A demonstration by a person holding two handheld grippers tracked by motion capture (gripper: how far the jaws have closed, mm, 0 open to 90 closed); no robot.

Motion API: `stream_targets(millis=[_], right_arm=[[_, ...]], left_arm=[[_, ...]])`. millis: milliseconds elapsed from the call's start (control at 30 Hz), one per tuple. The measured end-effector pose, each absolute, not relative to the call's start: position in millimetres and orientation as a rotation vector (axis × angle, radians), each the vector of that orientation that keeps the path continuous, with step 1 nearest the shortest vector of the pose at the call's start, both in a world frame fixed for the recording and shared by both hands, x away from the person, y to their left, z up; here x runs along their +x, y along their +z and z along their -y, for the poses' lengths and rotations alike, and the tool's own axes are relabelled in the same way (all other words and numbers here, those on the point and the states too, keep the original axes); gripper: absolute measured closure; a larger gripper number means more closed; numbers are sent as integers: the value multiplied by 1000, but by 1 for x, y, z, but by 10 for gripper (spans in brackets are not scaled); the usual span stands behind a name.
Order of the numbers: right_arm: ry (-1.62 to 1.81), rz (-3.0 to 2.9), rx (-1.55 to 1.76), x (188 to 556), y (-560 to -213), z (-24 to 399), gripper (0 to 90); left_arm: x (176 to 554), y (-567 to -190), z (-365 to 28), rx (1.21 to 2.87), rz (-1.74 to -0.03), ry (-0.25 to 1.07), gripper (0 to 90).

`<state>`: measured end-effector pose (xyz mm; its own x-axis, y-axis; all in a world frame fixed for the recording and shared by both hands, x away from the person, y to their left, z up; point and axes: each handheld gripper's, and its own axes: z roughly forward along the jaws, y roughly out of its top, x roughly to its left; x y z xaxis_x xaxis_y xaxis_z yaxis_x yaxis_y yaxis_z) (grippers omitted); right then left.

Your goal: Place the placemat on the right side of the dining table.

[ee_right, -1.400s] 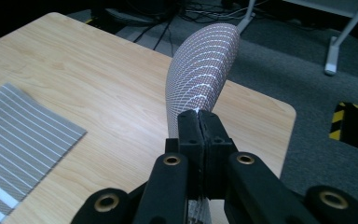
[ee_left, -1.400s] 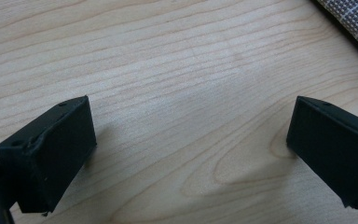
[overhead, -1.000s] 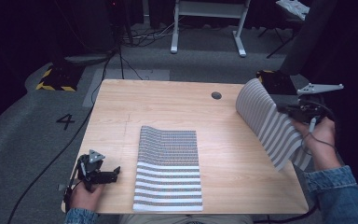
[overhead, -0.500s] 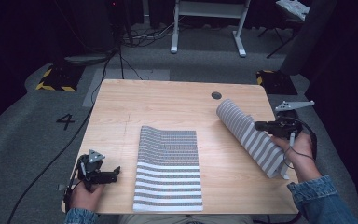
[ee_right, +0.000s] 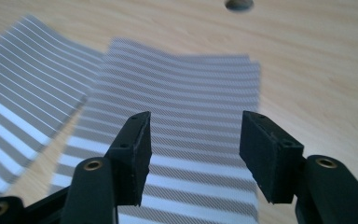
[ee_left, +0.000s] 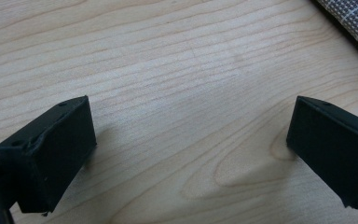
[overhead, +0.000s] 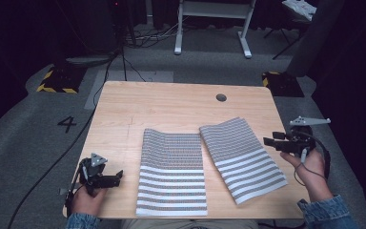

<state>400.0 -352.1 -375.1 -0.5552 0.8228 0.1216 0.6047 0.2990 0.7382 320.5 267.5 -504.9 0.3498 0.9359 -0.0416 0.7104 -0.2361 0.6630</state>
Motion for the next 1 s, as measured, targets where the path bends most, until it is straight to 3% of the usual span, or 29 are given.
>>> stream_targets(millis=[367,1000], right_arm=[[885,-2315,1468,396,-455,366,429],[735,-2320,1439,391,-480,358,387]], left_arm=[[320,-505,-268,2026,-1429,496,13],[320,-505,-267,2025,-1429,493,13]])
